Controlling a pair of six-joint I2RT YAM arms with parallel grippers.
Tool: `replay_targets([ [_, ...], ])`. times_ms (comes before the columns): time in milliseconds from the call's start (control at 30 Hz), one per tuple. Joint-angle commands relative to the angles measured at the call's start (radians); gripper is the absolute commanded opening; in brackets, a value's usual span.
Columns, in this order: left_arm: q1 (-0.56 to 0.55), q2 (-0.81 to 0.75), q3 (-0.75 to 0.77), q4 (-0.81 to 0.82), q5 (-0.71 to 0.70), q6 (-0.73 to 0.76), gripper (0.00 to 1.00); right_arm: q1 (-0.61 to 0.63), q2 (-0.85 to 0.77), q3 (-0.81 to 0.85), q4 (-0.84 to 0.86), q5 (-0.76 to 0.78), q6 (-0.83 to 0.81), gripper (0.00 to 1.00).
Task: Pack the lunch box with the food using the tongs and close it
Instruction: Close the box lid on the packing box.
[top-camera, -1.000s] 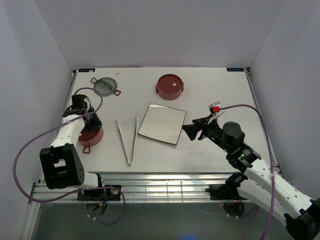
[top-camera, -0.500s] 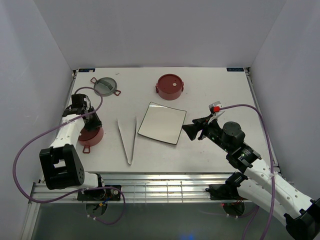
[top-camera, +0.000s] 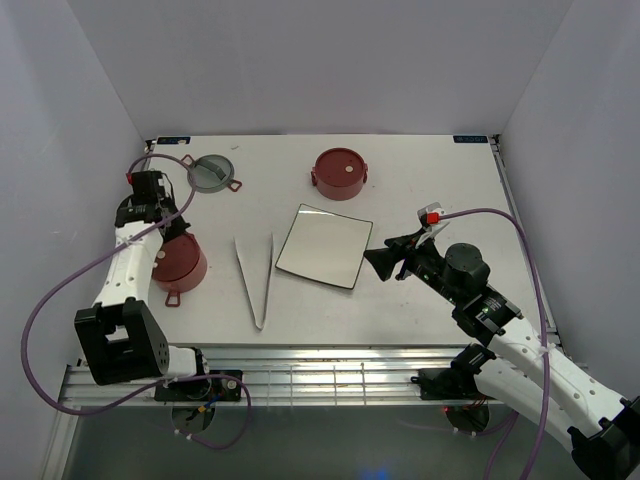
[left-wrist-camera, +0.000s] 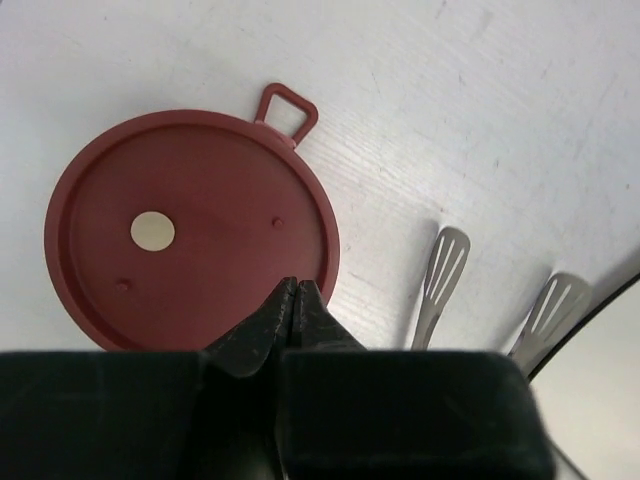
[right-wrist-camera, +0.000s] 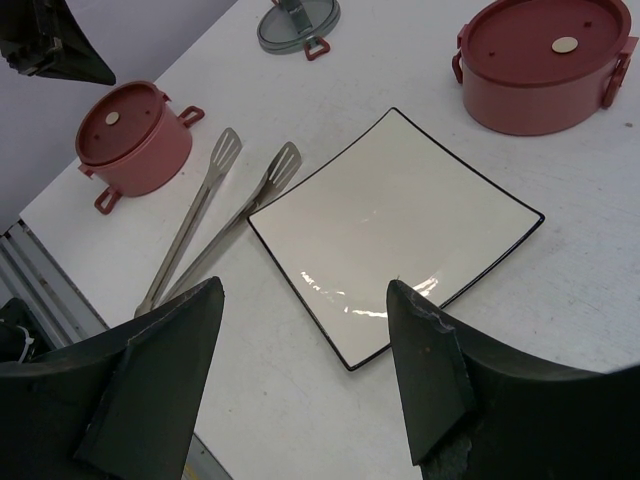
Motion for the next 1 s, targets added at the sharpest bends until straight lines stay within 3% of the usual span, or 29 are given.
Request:
replay_targets([
  [0,-0.001,0.052,0.03,0.036,-0.056,-0.007,0.05,0.002,-0.008,0.048,0.014,-0.007,-0.012,0.72],
  [100,-0.001,0.121,0.027,0.057,-0.059,-0.025,0.0,0.002,-0.01,0.046,0.017,-0.007,-0.012,0.72],
  [300,0.001,0.214,-0.012,0.062,-0.125,-0.089,0.0,0.002,-0.005,0.048,0.017,-0.016,-0.012,0.72],
  [533,-0.001,0.126,0.063,0.01,-0.137,-0.082,0.0,0.002,-0.008,0.048,0.017,-0.021,-0.012,0.72],
  [667,-0.001,0.08,0.169,-0.003,-0.062,-0.054,0.03,0.002,-0.003,0.048,0.02,-0.02,-0.01,0.72],
  [833,0.018,0.121,0.223,-0.026,-0.152,-0.048,0.06,0.002,0.003,0.046,0.019,-0.013,-0.012,0.72],
  [967,0.087,0.179,0.196,-0.017,-0.133,-0.03,0.01,0.002,0.004,0.049,0.017,-0.021,-0.012,0.72],
])
